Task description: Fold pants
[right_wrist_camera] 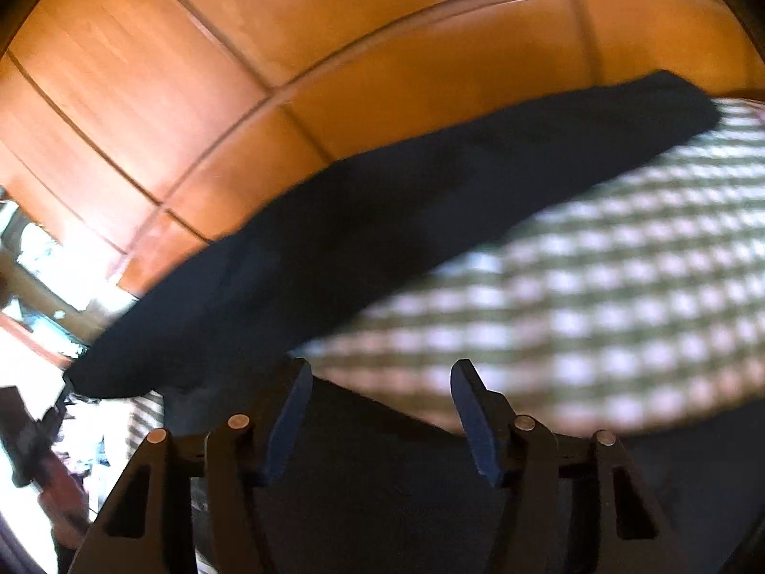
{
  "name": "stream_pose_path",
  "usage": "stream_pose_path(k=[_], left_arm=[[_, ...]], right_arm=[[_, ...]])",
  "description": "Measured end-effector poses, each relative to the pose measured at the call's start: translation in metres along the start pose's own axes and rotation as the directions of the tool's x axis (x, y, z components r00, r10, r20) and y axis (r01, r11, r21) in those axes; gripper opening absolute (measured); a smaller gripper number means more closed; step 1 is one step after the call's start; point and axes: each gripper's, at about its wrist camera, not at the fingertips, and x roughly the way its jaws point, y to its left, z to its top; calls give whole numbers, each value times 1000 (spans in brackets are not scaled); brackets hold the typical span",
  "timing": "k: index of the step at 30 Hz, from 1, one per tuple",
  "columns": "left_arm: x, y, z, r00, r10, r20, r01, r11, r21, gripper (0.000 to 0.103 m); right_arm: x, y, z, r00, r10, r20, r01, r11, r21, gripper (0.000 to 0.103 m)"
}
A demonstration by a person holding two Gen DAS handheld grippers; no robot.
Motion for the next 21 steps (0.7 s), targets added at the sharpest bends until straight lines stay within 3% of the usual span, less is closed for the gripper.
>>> stream_pose_path(k=[5, 8, 12, 15, 17, 19, 21], left_arm=[[-9, -7, -21, 1000, -4, -5, 4, 1000, 14, 4], [-13, -10, -30, 1000, -14, -6, 14, 1000, 27, 4], [-15, -15, -38, 1000, -20, -18, 21, 998, 58, 4], [-16, -12, -42, 999, -27, -29, 29, 998, 57, 4], [-16, -8, -41, 999, -21, -32, 23, 999, 47, 4], [-15, 1, -36, 1000, -2, -27, 2, 1000, 19, 4], [-16, 16, -23, 999, 34, 1, -34, 999, -24, 4]], right_arm=[[41, 28, 51, 990, 143, -12, -141, 985, 97, 60], [67, 34, 84, 982, 187, -13, -181, 964, 196, 61], [100, 38, 118, 989, 141, -38, -126, 953, 275, 60], [124, 36, 133, 996, 36, -82, -10, 956, 292, 44], [136, 32, 137, 992, -50, -115, 81, 954, 290, 12], [136, 31, 137, 992, -60, -108, 88, 955, 282, 11], [122, 34, 132, 997, -26, -69, 43, 965, 258, 10]])
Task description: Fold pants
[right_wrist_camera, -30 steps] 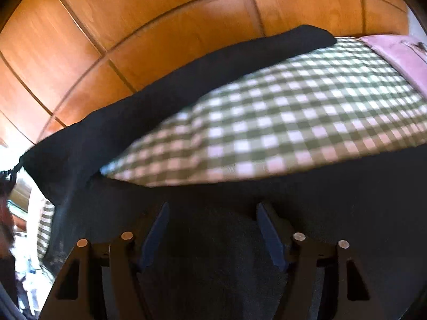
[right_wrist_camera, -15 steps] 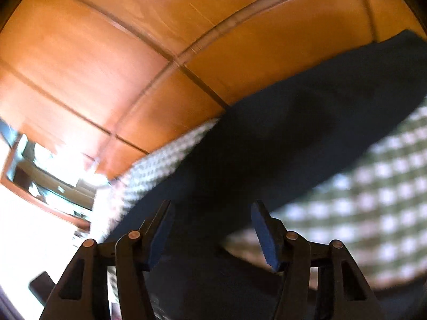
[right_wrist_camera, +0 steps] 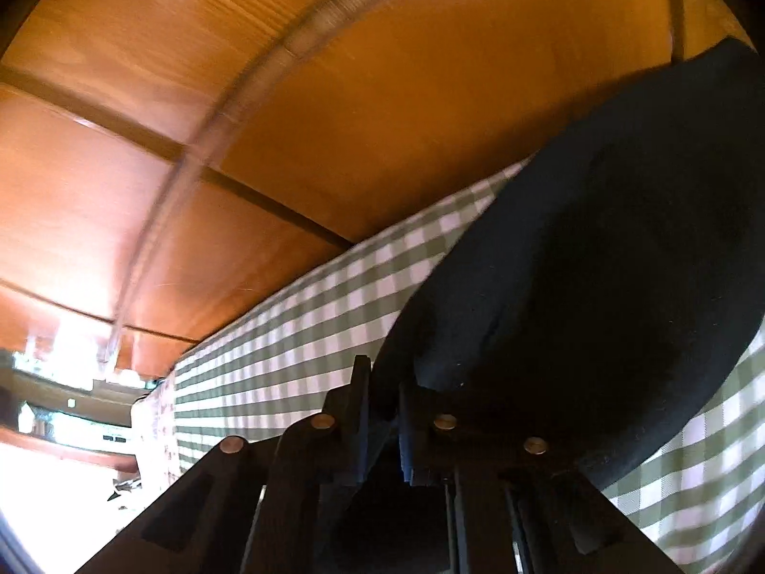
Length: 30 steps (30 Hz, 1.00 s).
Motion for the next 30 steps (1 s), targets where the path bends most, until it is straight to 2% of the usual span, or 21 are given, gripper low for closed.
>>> stream_pose_path(k=[3, 6, 10, 13, 15, 18, 21, 24, 26, 28, 30], left_arm=[[0, 20, 29, 995, 79, 54, -77, 997, -31, 4], [0, 37, 54, 987, 128, 92, -123, 991, -61, 4], [-4, 46, 63, 978, 178, 111, -172, 983, -62, 4], [-13, 50, 45, 977, 189, 99, -182, 980, -78, 4], [-21, 55, 24, 980, 186, 76, -177, 978, -112, 4], [-28, 63, -11, 981, 194, 31, -187, 970, -156, 4], [-26, 76, -48, 976, 215, -40, -218, 952, -214, 4], [-19, 96, -84, 974, 197, -112, -223, 914, -339, 5], [-21, 108, -105, 979, 150, -135, -195, 871, -450, 10], [-27, 113, -117, 989, 95, -114, -142, 830, -539, 24], [-37, 121, -128, 998, 16, -55, -47, 766, -641, 28]], right_arm=[[-26, 0, -6, 997, 71, 29, -70, 997, -38, 10], [-62, -2, -21, 984, 167, 58, -162, 984, -78, 10], [-113, -1, -61, 966, 247, 77, -229, 954, -194, 10], [-144, -10, -104, 952, 293, 82, -263, 928, -265, 10], [-159, -23, -140, 951, 302, 68, -272, 919, -286, 10], [-168, -41, -182, 958, 285, 38, -262, 920, -292, 10], [-158, -55, -224, 970, 242, -14, -236, 931, -280, 9], [-144, -73, -251, 981, 187, -55, -195, 945, -262, 9], [-134, -85, -257, 986, 154, -66, -165, 953, -254, 8], [-128, -94, -255, 988, 136, -68, -148, 957, -249, 8], [-116, -101, -252, 990, 119, -72, -133, 960, -246, 8]])
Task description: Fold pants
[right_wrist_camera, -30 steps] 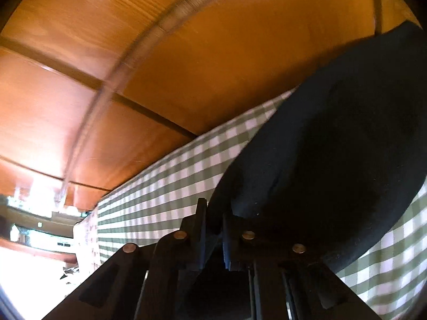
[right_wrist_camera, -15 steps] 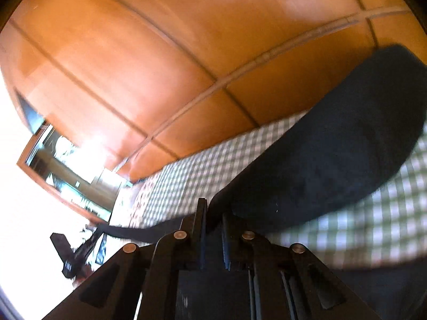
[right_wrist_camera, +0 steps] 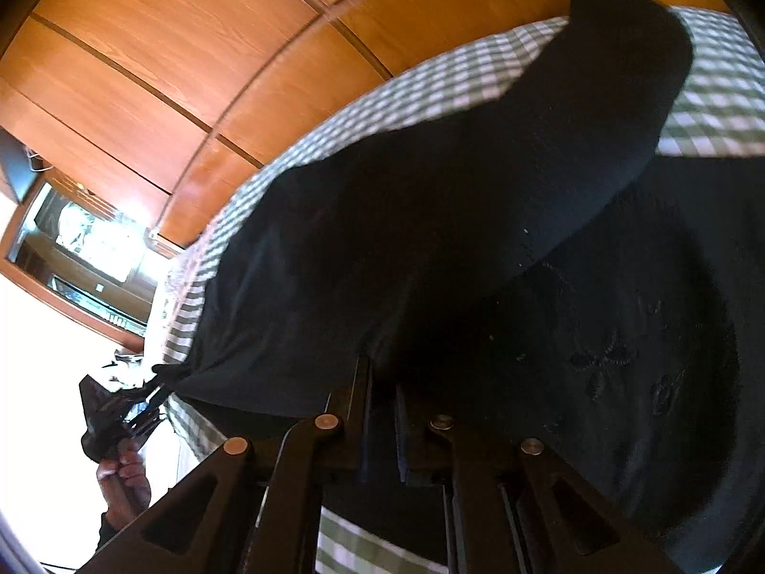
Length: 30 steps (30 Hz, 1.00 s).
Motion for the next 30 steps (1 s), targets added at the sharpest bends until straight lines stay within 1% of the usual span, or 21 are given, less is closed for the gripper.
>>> stream_pose_path(k=[1, 3, 4, 7, 8, 9, 11, 12, 13, 15, 17, 19, 21, 26, 30], left_arm=[[-4, 5, -2, 999, -49, 10, 49, 997, -53, 34], [-9, 12, -3, 993, -115, 29, 118, 985, -124, 41], [-8, 13, -4, 989, -144, 25, 147, 979, -145, 41], [-2, 14, -6, 987, -161, 12, 160, 970, -181, 43], [3, 12, -3, 989, -146, 0, 143, 972, -186, 43], [7, 9, -2, 995, -104, -10, 100, 978, -182, 42], [14, 4, -1, 999, -37, -21, 33, 988, -152, 24], [19, 0, 2, 1000, -4, -29, 0, 992, -123, 10], [20, -4, 4, 1000, 1, -22, -3, 995, -101, 8], [19, -19, 11, 1000, -6, 6, 6, 999, -44, 8], [16, -31, 20, 999, -15, 30, 15, 1000, 5, 8], [15, -36, 29, 999, 3, 39, -5, 999, 39, 7], [17, -36, 34, 999, 35, 31, -37, 997, 61, 7], [22, -18, 31, 996, 86, -7, -85, 995, 55, 7], [28, -2, 24, 991, 133, -33, -132, 990, 44, 7]], right_arm=[[0, 0, -2, 1000, -7, -2, 7, 1000, -3, 8], [4, -1, -1, 1000, -15, -4, 15, 1000, -8, 8], [5, -1, 0, 1000, -17, -2, 17, 1000, -11, 8], [8, -1, 1, 1000, -23, 0, 23, 1000, -19, 8], [15, 6, 0, 1000, -25, 1, 25, 999, -22, 8], [14, 5, -5, 1000, -26, 1, 26, 999, -26, 8], [17, 9, -7, 1000, -30, 1, 30, 999, -34, 8], [18, 8, -7, 1000, -31, 0, 31, 999, -37, 8], [17, 8, -7, 999, -34, 0, 34, 999, -40, 8], [11, 13, -6, 999, -37, 12, 38, 998, -57, 7], [-4, 25, -7, 999, -23, 43, 26, 995, -91, 7], [-18, 35, -9, 998, -10, 55, 17, 992, -123, 7], [-27, 43, -16, 999, -1, 50, 9, 988, -151, 7], [-27, 52, -38, 1000, -18, 10, 20, 984, -178, 7], [-21, 50, -50, 999, -38, -25, 32, 983, -181, 6]])
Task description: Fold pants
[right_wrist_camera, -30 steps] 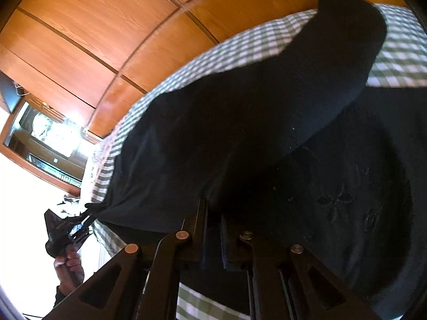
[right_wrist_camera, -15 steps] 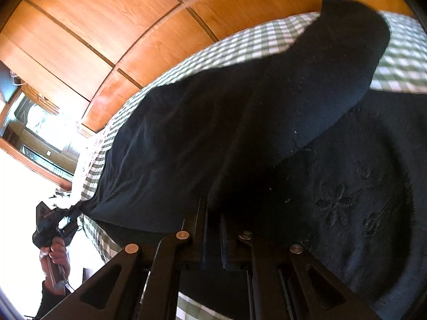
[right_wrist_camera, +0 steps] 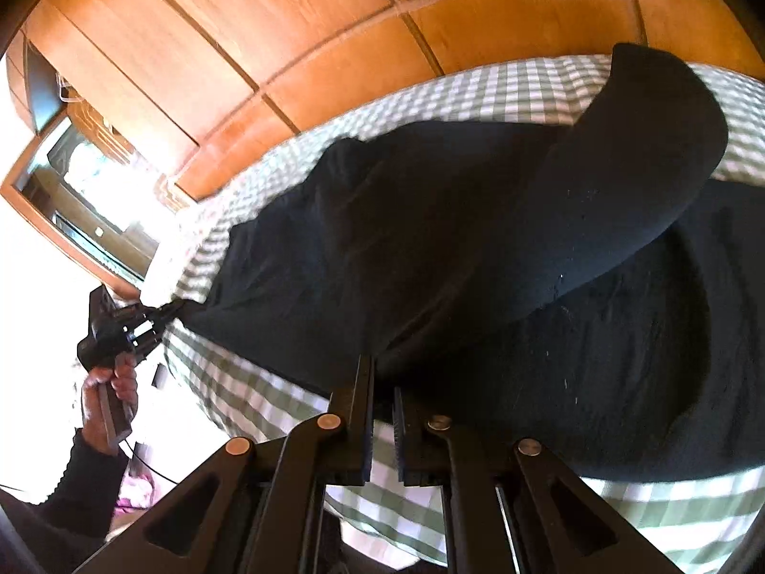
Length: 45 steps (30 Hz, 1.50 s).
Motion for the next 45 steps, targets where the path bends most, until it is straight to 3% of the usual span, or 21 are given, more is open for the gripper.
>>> stream_pose_path(k=[4, 8, 12, 13, 14, 15, 16, 19, 21, 23, 25, 26, 31, 34, 36, 39, 42, 44, 45], left_arm=[[3, 6, -3, 999, 35, -10, -35, 999, 10, 7], [-1, 7, -7, 997, 70, -9, -70, 997, 43, 8], [-4, 13, -6, 986, 169, -7, -169, 986, -3, 37], [-10, 14, -5, 983, 184, 9, -184, 983, -26, 37], [-18, 13, -4, 974, 223, 40, -222, 974, -37, 37], [-30, 7, -3, 952, 288, 102, -287, 958, -28, 37], [-40, 0, -2, 940, 305, 155, -308, 952, -5, 37], [-58, -24, -5, 939, 239, 245, -260, 964, 56, 37], [-55, -51, -12, 944, 189, 272, -237, 959, 157, 37], [-40, -76, -24, 962, 137, 237, -197, 948, 251, 37], [-11, -105, -44, 991, 56, 125, -97, 930, 355, 37], [8, -122, -59, 998, 35, 57, -55, 907, 417, 37], [62, -174, -115, 992, 14, -128, 63, 813, 578, 36], [82, -190, -136, 979, 27, -202, 108, 774, 624, 36], [91, -192, -144, 971, 32, -237, 128, 767, 628, 36], [99, -189, -145, 969, 49, -241, 118, 768, 630, 36], [101, -184, -141, 965, 29, -261, 137, 794, 592, 36], [102, -179, -135, 962, 5, -271, 151, 819, 553, 36], [101, -178, -136, 963, 2, -271, 153, 822, 549, 36]], right_arm=[[20, -10, -13, 998, -28, -59, 29, 1000, 10, 6], [14, -5, -11, 999, -28, -45, 28, 1000, -11, 6], [20, -12, -10, 998, -16, -66, 16, 1000, 6, 8], [17, -14, -9, 997, 0, -72, 0, 1000, 3, 13], [13, -18, -7, 996, 14, -87, -13, 1000, 10, 23], [7, -21, -5, 995, 23, -102, -21, 1000, 17, 29], [-2, -27, -2, 994, 15, -106, -12, 1000, 22, 37], [-40, -49, 18, 996, -70, -50, 72, 996, 47, 39], [-59, -62, 37, 991, -131, -3, 131, 989, 73, 39], [-71, -77, 66, 974, -220, 50, 214, 971, 109, 39], [-74, -91, 97, 958, -273, 85, 258, 954, 153, 39], [-72, -99, 117, 948, -301, 99, 282, 944, 172, 39], [-31, -131, 206, 918, -387, 85, 358, 903, 237, 40], [7, -154, 255, 889, -458, 22, 440, 864, 245, 56], [30, -163, 274, 852, -523, -20, 512, 826, 237, 57], [61, -189, 293, 766, -631, -120, 642, 741, 199, 57], [78, -206, 293, 749, -642, -167, 663, 726, 183, 55], [76, -205, 293, 735, -663, -141, 678, 719, 151, 26], [75, -205, 293, 736, -663, -141, 677, 721, 146, 21]])
